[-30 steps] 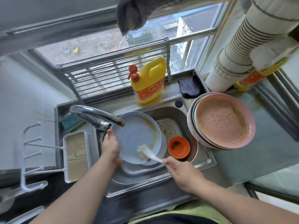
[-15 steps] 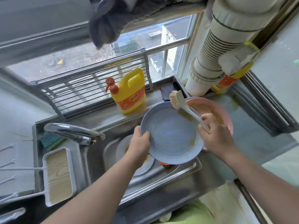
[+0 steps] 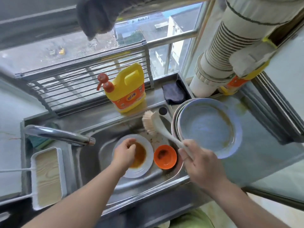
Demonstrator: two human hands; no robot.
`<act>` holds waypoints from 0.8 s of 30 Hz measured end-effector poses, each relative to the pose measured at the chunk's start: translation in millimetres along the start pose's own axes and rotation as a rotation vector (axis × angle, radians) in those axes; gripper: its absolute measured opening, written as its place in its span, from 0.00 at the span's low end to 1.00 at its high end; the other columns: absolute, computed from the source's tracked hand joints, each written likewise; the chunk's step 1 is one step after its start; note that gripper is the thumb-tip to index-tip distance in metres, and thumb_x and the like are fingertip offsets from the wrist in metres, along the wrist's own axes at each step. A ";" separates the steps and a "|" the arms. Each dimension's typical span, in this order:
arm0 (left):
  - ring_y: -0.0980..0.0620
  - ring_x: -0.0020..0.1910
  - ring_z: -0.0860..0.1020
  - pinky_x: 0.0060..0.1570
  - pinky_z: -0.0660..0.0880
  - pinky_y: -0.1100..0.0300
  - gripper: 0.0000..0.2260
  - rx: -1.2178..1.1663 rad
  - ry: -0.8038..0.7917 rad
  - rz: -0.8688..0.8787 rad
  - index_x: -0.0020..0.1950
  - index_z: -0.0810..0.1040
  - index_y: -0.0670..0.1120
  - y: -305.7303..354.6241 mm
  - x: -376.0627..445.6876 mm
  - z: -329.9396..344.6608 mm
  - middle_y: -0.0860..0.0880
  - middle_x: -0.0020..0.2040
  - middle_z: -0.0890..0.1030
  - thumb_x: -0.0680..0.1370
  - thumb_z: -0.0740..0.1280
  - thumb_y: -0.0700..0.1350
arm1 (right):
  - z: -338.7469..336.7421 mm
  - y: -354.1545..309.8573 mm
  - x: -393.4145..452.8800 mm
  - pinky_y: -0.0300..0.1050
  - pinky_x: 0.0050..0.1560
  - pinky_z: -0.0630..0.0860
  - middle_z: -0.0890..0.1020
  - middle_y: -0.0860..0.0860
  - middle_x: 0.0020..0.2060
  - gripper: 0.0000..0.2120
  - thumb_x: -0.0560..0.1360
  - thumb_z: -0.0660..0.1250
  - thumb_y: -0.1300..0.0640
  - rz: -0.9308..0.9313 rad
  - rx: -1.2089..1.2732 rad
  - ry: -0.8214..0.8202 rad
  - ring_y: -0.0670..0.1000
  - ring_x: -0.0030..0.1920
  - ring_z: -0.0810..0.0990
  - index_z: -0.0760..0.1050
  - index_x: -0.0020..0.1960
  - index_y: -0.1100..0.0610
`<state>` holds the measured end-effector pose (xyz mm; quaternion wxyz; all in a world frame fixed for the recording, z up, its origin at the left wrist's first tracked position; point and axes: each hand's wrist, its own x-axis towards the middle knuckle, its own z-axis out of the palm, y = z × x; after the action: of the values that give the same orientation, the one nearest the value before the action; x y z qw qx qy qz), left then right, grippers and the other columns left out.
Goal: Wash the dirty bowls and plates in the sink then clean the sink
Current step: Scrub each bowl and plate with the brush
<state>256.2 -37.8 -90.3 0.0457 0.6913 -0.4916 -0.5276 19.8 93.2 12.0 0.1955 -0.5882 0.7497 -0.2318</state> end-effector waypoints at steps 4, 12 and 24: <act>0.42 0.53 0.82 0.51 0.78 0.55 0.14 0.287 0.012 -0.272 0.66 0.82 0.48 -90.3 20.6 -39.4 0.43 0.59 0.85 0.82 0.65 0.45 | 109.5 -17.5 15.6 0.55 0.48 0.79 0.77 0.52 0.54 0.10 0.85 0.58 0.48 0.109 -0.148 -0.636 0.61 0.52 0.80 0.74 0.61 0.48; 0.40 0.60 0.82 0.60 0.80 0.48 0.27 -0.126 0.039 -0.445 0.78 0.71 0.45 -165.2 82.1 -10.1 0.41 0.65 0.82 0.78 0.69 0.46 | 221.4 1.3 108.4 0.60 0.67 0.72 0.73 0.59 0.66 0.20 0.80 0.63 0.62 0.007 -0.580 -0.797 0.63 0.68 0.68 0.74 0.71 0.54; 0.43 0.51 0.79 0.52 0.77 0.52 0.14 -0.323 0.310 -0.527 0.69 0.77 0.46 -134.7 69.1 8.5 0.46 0.54 0.81 0.84 0.62 0.42 | 251.0 18.5 127.2 0.52 0.53 0.83 0.79 0.51 0.48 0.08 0.85 0.60 0.52 0.125 -0.340 -0.938 0.52 0.47 0.80 0.73 0.64 0.49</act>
<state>331.9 -15.2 -219.8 0.0906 0.8502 -0.1937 -0.4811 117.7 -56.3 -206.1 0.4261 -0.6067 0.6420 0.1952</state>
